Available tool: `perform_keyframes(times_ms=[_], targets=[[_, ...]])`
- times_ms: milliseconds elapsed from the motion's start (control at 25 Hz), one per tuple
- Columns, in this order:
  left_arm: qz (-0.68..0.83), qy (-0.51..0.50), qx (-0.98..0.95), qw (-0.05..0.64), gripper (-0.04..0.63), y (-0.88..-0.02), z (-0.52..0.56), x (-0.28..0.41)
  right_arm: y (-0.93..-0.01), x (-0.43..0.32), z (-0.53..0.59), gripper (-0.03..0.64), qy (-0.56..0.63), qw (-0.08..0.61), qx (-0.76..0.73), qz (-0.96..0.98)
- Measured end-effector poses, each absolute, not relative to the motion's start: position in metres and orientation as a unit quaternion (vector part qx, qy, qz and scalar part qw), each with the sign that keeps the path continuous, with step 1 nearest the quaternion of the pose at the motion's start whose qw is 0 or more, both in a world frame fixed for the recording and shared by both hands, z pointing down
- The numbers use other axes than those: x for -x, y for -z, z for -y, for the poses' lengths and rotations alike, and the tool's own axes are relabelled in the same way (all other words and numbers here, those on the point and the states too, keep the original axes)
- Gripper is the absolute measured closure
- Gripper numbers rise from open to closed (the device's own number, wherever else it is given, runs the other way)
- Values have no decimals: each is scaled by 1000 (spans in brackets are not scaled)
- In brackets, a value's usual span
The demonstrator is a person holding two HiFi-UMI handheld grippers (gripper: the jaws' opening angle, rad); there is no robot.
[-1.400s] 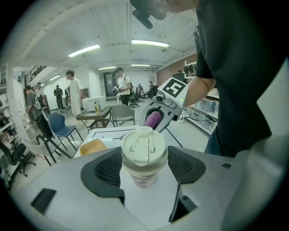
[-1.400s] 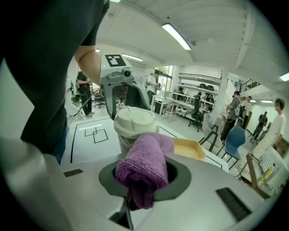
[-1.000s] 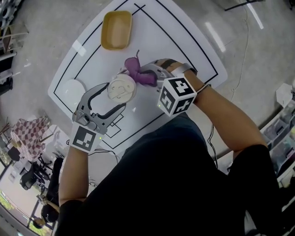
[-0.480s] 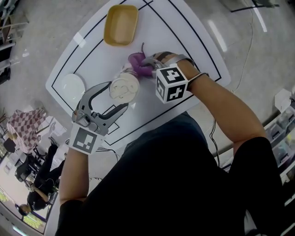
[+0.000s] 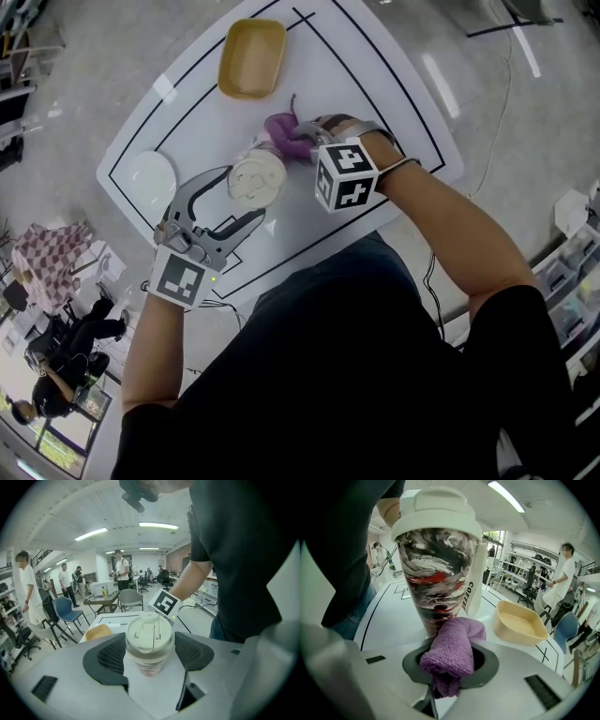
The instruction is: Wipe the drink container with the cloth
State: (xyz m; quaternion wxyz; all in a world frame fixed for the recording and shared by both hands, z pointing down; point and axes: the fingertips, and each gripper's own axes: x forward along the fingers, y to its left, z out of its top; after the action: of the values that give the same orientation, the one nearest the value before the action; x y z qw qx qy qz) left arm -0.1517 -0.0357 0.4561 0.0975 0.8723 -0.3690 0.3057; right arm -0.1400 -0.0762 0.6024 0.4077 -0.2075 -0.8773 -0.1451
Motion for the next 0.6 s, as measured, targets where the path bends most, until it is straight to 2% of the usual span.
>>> perform_keyframes(times_ms=[360, 600], targets=[[391, -303, -865, 83, 207, -455, 31, 153, -580, 124, 78, 526, 101, 410, 163, 892], [405, -287, -865, 73, 207, -433, 23, 160, -541, 115, 86, 526, 47, 388, 104, 915]])
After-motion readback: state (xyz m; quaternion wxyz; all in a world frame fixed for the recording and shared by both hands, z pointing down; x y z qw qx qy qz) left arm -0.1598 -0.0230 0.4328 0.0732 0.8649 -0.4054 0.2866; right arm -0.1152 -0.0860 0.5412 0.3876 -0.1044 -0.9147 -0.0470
